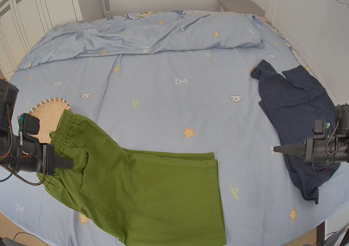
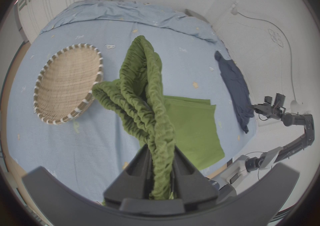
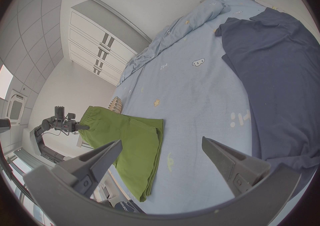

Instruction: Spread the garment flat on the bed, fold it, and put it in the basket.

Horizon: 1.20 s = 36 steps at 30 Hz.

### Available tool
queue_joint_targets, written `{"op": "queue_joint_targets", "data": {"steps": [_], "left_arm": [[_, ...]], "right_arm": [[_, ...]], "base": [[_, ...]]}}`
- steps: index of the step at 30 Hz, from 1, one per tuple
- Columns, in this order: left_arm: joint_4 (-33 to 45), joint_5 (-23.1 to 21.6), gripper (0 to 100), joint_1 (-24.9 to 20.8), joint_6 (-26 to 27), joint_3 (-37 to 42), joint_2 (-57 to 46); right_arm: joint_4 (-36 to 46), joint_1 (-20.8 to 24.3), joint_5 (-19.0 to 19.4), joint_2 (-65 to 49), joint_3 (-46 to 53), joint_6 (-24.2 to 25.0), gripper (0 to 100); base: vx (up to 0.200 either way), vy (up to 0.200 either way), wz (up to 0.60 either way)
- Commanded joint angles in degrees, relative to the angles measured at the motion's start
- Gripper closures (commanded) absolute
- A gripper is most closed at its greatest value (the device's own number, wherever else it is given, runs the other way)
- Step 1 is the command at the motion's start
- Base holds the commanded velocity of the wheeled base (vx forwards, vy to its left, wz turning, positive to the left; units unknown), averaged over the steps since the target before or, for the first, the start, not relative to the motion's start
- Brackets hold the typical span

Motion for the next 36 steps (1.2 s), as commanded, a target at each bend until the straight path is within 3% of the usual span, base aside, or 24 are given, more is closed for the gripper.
{"op": "queue_joint_targets", "data": {"steps": [1, 2, 9, 17, 35, 36], "left_arm": [[0.8, 8.3, 100, -17.5, -7.0, -5.2, 3.7], [0.5, 10.3, 100, -20.2, -7.0, -5.6, 4.7], [-0.8, 10.8, 100, -26.6, -7.3, -8.7, 11.3], [-3.6, 11.0, 100, -35.6, -13.8, -9.7, 14.8], [-11.0, 12.7, 100, -40.1, -19.1, -9.2, 22.3], [-11.6, 12.7, 0, -40.5, -19.8, -9.2, 22.6]], "right_arm": [[0.0, -0.2, -0.1, 0.0, -0.1, 0.0, 0], [-0.1, -0.2, -0.1, 0.1, -0.1, 0.0, 0], [-0.1, -0.2, -0.1, 0.2, 0.0, -0.1, 0], [-0.1, 0.2, -0.1, 0.5, 0.1, -0.2, 0], [-0.1, 0.3, -0.2, 0.5, 0.1, -0.3, 0], [-0.1, 0.3, -0.2, 0.5, 0.1, -0.3, 0]], "base": [[0.0, 0.0, 0.0], [0.0, 0.0, 0.0], [0.0, 0.0, 0.0], [0.0, 0.0, 0.0], [0.0, 0.0, 0.0], [0.0, 0.0, 0.0]]}}
